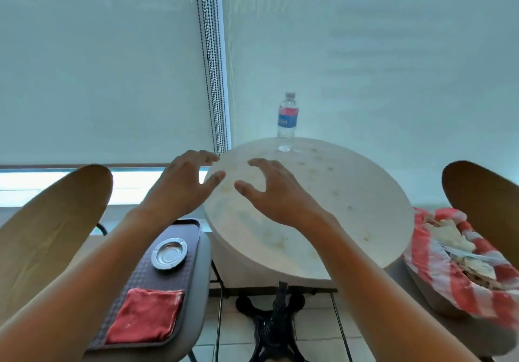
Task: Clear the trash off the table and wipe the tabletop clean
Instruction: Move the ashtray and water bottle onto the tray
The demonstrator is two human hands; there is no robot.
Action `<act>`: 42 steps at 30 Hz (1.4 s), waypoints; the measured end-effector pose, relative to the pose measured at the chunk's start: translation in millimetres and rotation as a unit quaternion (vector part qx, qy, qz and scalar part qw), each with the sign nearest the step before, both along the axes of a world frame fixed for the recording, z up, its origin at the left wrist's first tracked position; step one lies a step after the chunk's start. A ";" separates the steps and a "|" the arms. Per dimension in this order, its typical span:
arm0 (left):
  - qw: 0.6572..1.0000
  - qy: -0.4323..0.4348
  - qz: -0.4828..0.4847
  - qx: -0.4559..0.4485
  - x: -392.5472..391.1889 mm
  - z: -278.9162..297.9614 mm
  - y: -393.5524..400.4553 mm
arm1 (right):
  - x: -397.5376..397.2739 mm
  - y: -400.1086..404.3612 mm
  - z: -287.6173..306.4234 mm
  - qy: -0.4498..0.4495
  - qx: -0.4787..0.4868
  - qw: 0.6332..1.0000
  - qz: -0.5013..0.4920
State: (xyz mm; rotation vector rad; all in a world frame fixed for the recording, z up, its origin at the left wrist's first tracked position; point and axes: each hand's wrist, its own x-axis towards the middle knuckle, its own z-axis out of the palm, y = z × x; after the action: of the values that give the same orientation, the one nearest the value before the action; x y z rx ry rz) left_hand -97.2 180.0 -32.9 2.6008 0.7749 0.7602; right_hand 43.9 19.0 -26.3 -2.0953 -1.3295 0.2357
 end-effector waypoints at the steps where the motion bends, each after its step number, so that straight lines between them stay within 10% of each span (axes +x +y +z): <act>1: 1.000 -0.009 -0.005 -0.004 5.8 3.7 0.4 | 4.5 -0.3 3.2 0.003 0.010 1.000 -0.012; 19: 0.995 -0.038 -0.097 -0.008 127.6 20.4 19.5 | 103.0 1.8 19.3 0.043 0.053 0.988 -0.142; 42: 0.988 -0.046 0.027 -0.143 299.4 -5.8 67.4 | 273.5 123.1 -46.6 0.185 0.025 0.982 -0.038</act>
State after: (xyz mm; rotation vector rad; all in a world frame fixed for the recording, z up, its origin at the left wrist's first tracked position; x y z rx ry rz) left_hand 202.2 247.4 -38.7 2.2820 0.8614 0.7187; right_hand 317.4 142.2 -72.9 -1.9383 -1.0210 0.5268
